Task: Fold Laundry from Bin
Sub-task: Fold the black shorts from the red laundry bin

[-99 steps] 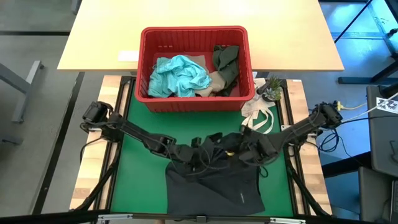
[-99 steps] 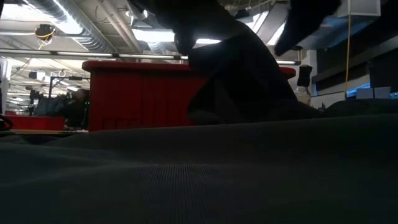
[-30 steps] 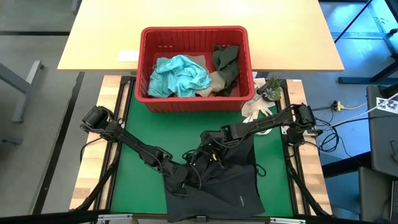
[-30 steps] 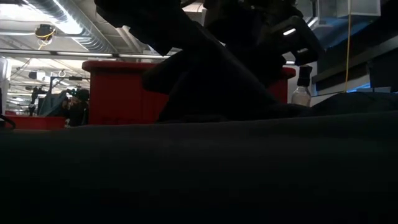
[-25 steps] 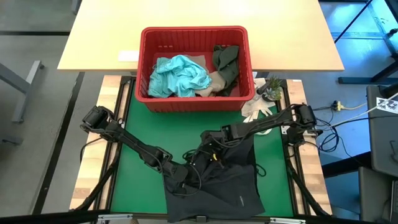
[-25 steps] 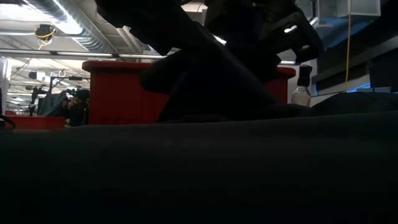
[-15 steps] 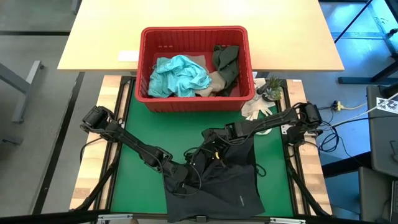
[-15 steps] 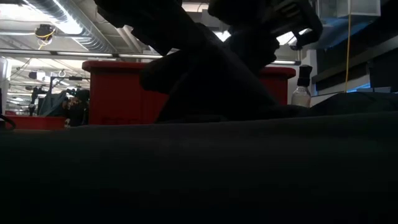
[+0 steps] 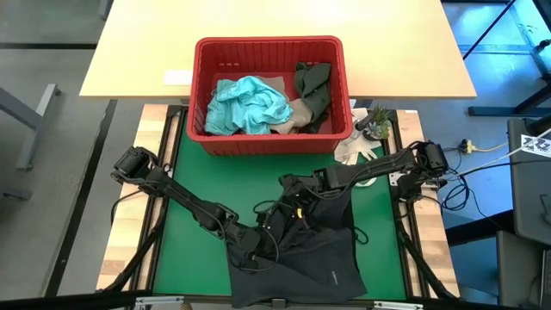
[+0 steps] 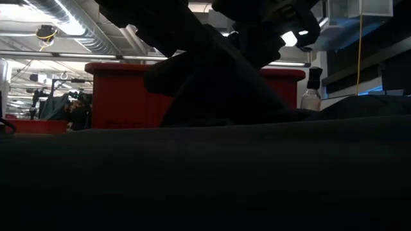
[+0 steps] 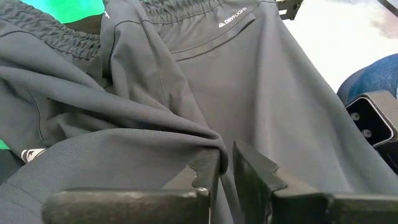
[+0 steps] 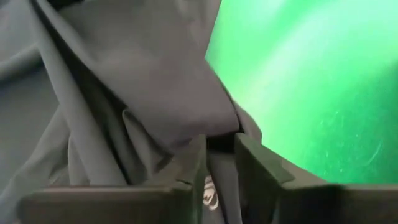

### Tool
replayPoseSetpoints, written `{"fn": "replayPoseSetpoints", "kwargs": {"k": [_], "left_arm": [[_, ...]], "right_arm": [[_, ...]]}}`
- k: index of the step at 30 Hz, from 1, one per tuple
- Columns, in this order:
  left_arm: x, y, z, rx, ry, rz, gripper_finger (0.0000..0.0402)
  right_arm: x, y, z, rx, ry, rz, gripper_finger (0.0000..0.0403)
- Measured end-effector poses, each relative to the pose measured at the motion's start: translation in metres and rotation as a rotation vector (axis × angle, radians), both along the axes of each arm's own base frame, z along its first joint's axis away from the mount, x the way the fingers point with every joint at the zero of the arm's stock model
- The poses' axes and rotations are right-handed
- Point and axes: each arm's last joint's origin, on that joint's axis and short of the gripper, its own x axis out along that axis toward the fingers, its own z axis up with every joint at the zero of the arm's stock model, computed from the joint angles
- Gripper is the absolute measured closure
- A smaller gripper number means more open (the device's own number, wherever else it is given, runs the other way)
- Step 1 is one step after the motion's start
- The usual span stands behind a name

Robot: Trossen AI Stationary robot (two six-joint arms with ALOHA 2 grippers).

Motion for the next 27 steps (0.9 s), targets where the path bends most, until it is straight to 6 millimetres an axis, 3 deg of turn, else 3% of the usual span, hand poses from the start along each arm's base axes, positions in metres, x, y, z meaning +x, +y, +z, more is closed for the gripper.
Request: {"fn": "replayPoseSetpoints", "kwargs": {"k": [6, 10, 18, 27], "left_arm": [[0.000, 0.000, 0.000, 0.000, 0.000, 0.000, 0.0362], [0.000, 0.000, 0.000, 0.000, -0.001, 0.000, 0.0362], [0.000, 0.000, 0.000, 0.000, 0.000, 0.000, 0.0362], [0.000, 0.000, 0.000, 0.000, -0.001, 0.000, 0.0362]], "right_arm": [[0.009, 0.002, 0.008, 0.019, -0.126, 0.003, 0.0218], [0.014, 0.003, 0.007, 0.022, -0.161, 0.043, 0.0189], [0.016, 0.005, -0.015, 0.023, -0.078, 0.113, 0.0194], [0.012, 0.005, -0.020, 0.040, -0.007, 0.128, 0.0199]]}}
